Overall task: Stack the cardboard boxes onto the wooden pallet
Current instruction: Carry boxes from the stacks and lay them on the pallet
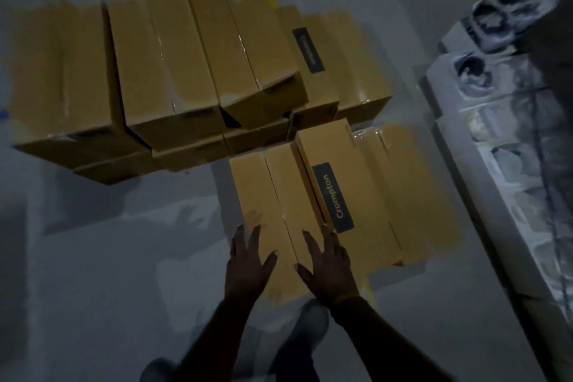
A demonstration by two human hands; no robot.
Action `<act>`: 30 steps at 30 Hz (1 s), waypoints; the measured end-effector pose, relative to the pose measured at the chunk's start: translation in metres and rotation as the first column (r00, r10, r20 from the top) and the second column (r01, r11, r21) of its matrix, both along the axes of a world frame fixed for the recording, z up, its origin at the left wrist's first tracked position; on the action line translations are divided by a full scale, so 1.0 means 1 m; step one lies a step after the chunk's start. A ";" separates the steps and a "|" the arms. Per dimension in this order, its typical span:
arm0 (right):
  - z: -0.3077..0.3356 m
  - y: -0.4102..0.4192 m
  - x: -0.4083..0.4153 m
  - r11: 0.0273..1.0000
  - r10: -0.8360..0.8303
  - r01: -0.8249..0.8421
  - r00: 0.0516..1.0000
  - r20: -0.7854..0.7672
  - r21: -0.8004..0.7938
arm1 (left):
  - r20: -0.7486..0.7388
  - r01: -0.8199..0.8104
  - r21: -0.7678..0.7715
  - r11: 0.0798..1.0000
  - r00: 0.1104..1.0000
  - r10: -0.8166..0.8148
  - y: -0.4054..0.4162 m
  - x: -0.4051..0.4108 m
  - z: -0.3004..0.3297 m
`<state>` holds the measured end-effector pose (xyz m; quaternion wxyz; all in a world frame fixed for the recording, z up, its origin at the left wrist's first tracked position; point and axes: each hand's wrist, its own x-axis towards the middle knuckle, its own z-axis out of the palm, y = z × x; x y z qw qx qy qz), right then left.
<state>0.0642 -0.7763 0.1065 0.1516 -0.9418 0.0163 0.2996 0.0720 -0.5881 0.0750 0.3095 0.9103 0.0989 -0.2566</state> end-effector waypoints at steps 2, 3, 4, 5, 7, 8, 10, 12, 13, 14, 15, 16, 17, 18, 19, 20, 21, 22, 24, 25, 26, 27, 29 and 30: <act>-0.048 -0.009 0.018 1.000 0.031 -0.030 0.999 0.019 -0.007 | -0.009 0.011 0.008 1.000 1.000 -0.011 -0.010 0.015 -0.048; -0.071 -0.013 0.025 0.999 0.049 -0.048 0.999 0.022 -0.010 | -0.014 0.030 0.018 0.999 0.999 -0.030 -0.014 0.021 -0.073; -0.094 -0.016 0.032 0.998 0.069 -0.069 0.997 0.020 -0.013 | -0.024 0.058 0.037 0.998 0.998 -0.057 -0.017 0.028 -0.098; -0.116 -0.019 0.036 0.996 0.093 -0.092 0.996 0.018 -0.021 | -0.040 0.090 0.062 0.994 0.995 -0.087 -0.019 0.033 -0.124; -0.156 -0.024 0.043 0.989 0.146 -0.145 0.989 0.030 -0.044 | -0.071 0.155 0.108 0.982 0.987 -0.148 -0.021 0.042 -0.169; -0.175 -0.026 0.045 0.984 0.171 -0.169 0.985 0.036 -0.049 | -0.079 0.190 0.133 0.973 0.980 -0.180 -0.022 0.045 -0.189; -0.208 -0.032 0.049 0.973 0.224 -0.223 0.975 0.009 -0.051 | -0.093 0.260 0.195 0.946 0.965 -0.246 -0.025 0.051 -0.224; -0.236 -0.038 0.055 0.962 0.267 -0.266 0.964 0.006 -0.054 | -0.106 0.312 0.254 0.916 0.950 -0.294 -0.027 0.055 -0.251; -0.246 -0.041 0.060 0.960 0.276 -0.274 0.961 0.017 -0.058 | -0.110 0.333 0.282 0.900 0.943 -0.315 -0.028 0.057 -0.262; -0.256 -0.043 0.066 0.958 0.283 -0.281 0.959 0.018 -0.063 | -0.111 0.345 0.302 0.889 0.939 -0.327 -0.026 0.059 -0.272; -0.264 -0.044 0.072 0.955 0.289 -0.288 0.957 0.011 -0.071 | -0.109 0.341 0.309 0.888 0.940 -0.323 -0.022 0.060 -0.281; -0.272 -0.045 0.078 0.953 0.294 -0.293 0.956 0.006 -0.078 | -0.103 0.319 0.300 0.899 0.948 -0.302 -0.017 0.060 -0.290; -0.277 -0.046 0.084 0.952 0.297 -0.296 0.955 0.004 -0.083 | -0.095 0.288 0.278 0.916 0.957 -0.273 -0.012 0.059 -0.297; -0.282 -0.046 0.090 0.953 0.295 -0.293 0.956 0.005 -0.081 | -0.081 0.260 0.254 0.931 0.965 -0.248 -0.006 0.058 -0.302; -0.286 -0.046 0.095 0.954 0.291 -0.289 0.957 0.010 -0.075 | -0.068 0.241 0.238 0.941 0.971 -0.231 -0.001 0.056 -0.305; -0.291 -0.045 0.100 0.957 0.285 -0.283 0.958 0.017 -0.067 | -0.058 0.227 0.229 0.946 0.974 -0.220 0.003 0.054 -0.306; -0.294 -0.045 0.104 0.960 0.276 -0.273 0.961 0.031 -0.061 | -0.055 0.219 0.223 0.950 0.976 -0.212 0.006 0.053 -0.307; -0.297 -0.044 0.107 0.963 0.264 -0.262 0.963 0.046 -0.060 | -0.057 0.216 0.220 0.951 0.976 -0.209 0.008 0.052 -0.307; -0.301 -0.041 0.112 0.972 0.233 -0.229 0.971 0.057 -0.057 | -0.060 0.215 0.218 0.952 0.977 -0.206 0.012 0.052 -0.305; -0.303 -0.039 0.113 0.979 0.201 -0.200 0.978 0.046 -0.028 | -0.058 0.209 0.215 0.954 0.978 -0.202 0.014 0.052 -0.305; -0.304 -0.037 0.114 0.987 0.161 -0.162 0.986 0.033 0.020 | -0.056 0.203 0.209 0.957 0.979 -0.196 0.017 0.052 -0.305; -0.306 -0.036 0.114 0.990 0.121 -0.123 0.992 0.024 0.066 | -0.053 0.198 0.200 0.960 0.980 -0.191 0.019 0.051 -0.306; -0.310 -0.034 0.113 0.992 0.070 -0.072 0.997 0.028 0.100 | -0.022 0.171 0.142 0.975 0.985 -0.170 0.023 0.049 -0.310; -0.312 -0.033 0.112 0.994 0.054 -0.057 0.998 0.032 0.097 | 0.017 0.131 0.080 0.988 0.991 -0.133 0.023 0.049 -0.313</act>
